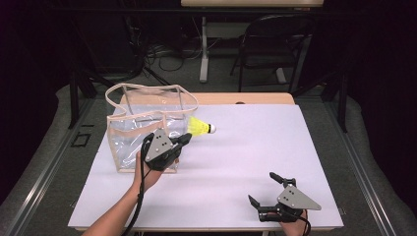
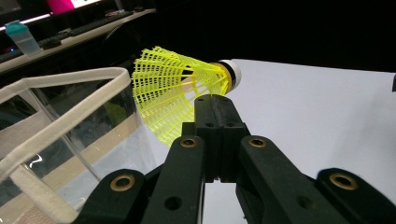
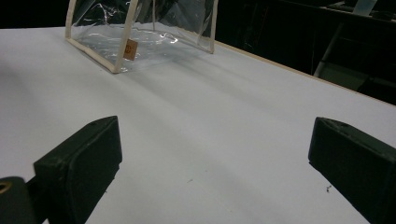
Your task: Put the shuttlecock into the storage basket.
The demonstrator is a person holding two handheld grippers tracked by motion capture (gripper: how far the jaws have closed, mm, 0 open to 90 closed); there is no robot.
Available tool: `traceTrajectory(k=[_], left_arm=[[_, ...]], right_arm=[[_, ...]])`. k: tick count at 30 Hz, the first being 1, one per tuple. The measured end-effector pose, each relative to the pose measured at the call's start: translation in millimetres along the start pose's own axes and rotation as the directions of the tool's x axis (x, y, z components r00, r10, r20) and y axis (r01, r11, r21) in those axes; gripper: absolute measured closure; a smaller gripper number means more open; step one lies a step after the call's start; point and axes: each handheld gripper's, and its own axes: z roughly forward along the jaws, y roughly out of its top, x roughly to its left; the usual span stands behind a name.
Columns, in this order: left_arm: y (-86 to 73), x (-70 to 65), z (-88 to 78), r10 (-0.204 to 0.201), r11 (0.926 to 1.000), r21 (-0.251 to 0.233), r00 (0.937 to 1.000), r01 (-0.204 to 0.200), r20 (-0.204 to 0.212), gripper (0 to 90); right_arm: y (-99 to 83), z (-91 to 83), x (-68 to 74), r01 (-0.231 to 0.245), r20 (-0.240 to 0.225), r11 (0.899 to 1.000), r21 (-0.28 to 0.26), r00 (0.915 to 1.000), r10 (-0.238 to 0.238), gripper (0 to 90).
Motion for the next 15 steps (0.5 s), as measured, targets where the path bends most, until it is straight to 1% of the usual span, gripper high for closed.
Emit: traceTrajectory(k=[5,10,15], left_arm=[[2.4,2.3,-1.2,0.006,1.0,-0.001,1.0,-0.006,-0.005,90.0],[4.8,4.2,-3.1,0.002,0.9999,-0.014,1.0,-0.002,-0.008,90.0],[7.9,6.0,-3.6,0.006,0.9998,-0.02,0.9999,-0.006,-0.012,90.0]], right_arm=[[0.1,-0.1,0.2,-0.001,0.0,1.0,0.0,1.0,0.001,2.2],[0.2,0.0,0.3,0.001,0.0,1.0,-0.001,1.0,-0.001,2.2],[0.2,-0.1,0.2,0.001,0.001,1.0,-0.002,1.0,-0.001,2.3]])
